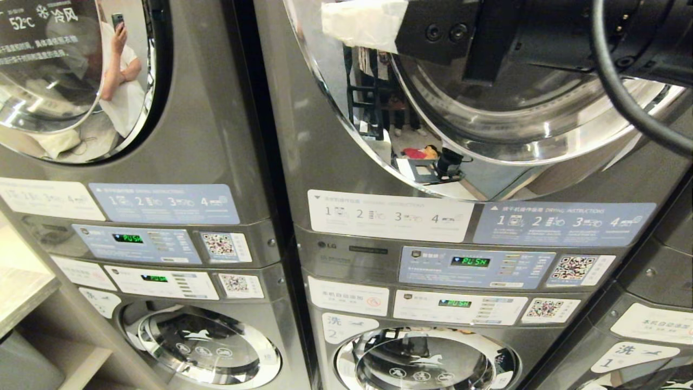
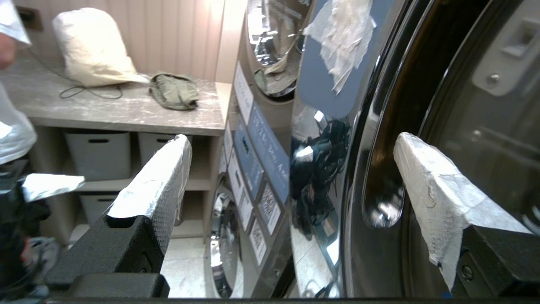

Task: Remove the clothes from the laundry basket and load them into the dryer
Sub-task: Open the dryer

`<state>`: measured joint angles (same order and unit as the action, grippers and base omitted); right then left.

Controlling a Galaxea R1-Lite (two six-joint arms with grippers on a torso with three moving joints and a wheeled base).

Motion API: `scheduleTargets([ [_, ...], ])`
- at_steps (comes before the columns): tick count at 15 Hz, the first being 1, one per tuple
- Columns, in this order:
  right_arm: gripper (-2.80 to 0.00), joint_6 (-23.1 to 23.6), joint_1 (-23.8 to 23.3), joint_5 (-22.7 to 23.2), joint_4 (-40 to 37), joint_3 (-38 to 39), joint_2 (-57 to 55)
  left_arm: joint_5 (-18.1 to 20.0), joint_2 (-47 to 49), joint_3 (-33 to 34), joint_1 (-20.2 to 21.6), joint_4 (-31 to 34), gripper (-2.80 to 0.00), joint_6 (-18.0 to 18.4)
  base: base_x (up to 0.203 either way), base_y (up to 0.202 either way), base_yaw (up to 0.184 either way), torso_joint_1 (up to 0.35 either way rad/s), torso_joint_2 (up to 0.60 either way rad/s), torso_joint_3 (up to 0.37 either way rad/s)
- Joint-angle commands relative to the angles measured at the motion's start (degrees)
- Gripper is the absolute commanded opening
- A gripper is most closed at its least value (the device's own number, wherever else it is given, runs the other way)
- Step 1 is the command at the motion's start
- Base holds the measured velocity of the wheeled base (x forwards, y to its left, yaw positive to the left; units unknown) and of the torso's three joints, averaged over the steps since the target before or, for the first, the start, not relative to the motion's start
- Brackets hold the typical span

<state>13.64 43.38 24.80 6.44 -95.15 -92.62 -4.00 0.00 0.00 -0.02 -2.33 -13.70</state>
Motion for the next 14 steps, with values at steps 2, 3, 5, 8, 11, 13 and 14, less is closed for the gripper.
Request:
scheduleTargets([
  [2, 0.00, 0.1, 0.0, 1.1, 0.1, 5.5, 6.5, 0.0, 0.0, 1.8, 0.0, 0.0, -2.80, -0.2, 0.000, 0.000, 0.000, 0.000, 0.00, 0.000],
  [3, 0.00, 0.1, 0.0, 1.9, 0.1, 7.6, 8.0, 0.0, 0.0, 1.7, 0.0, 0.0, -2.80, -0.1, 0.000, 0.000, 0.000, 0.000, 0.00, 0.000],
  [5, 0.00, 0.2, -0.1, 1.9, 0.2, 9.3, 8.8, 0.0, 0.0, 1.8, -0.1, 0.0, -2.80, -0.1, 0.000, 0.000, 0.000, 0.000, 0.00, 0.000],
  [8, 0.00, 0.2, 0.0, 1.9, 0.6, 8.6, 7.5, 0.0, 0.0, 1.8, 0.0, 0.0, -2.80, -0.1, 0.000, 0.000, 0.000, 0.000, 0.00, 0.000],
  [11, 0.00, 0.2, 0.0, 2.0, 0.5, 5.8, 4.8, 0.0, 0.0, 1.8, -0.1, 0.0, -2.80, -0.1, 0.000, 0.000, 0.000, 0.000, 0.00, 0.000],
  [13, 0.00, 0.2, 0.0, 2.0, 0.5, 4.2, 3.1, 0.0, 0.0, 1.8, 0.0, 0.0, -2.80, -0.1, 0.000, 0.000, 0.000, 0.000, 0.00, 0.000],
  [14, 0.00, 0.2, 0.1, 2.0, 0.5, 3.5, 2.4, 0.0, 0.0, 1.8, 0.0, 0.0, -2.80, -0.1, 0.000, 0.000, 0.000, 0.000, 0.00, 0.000],
])
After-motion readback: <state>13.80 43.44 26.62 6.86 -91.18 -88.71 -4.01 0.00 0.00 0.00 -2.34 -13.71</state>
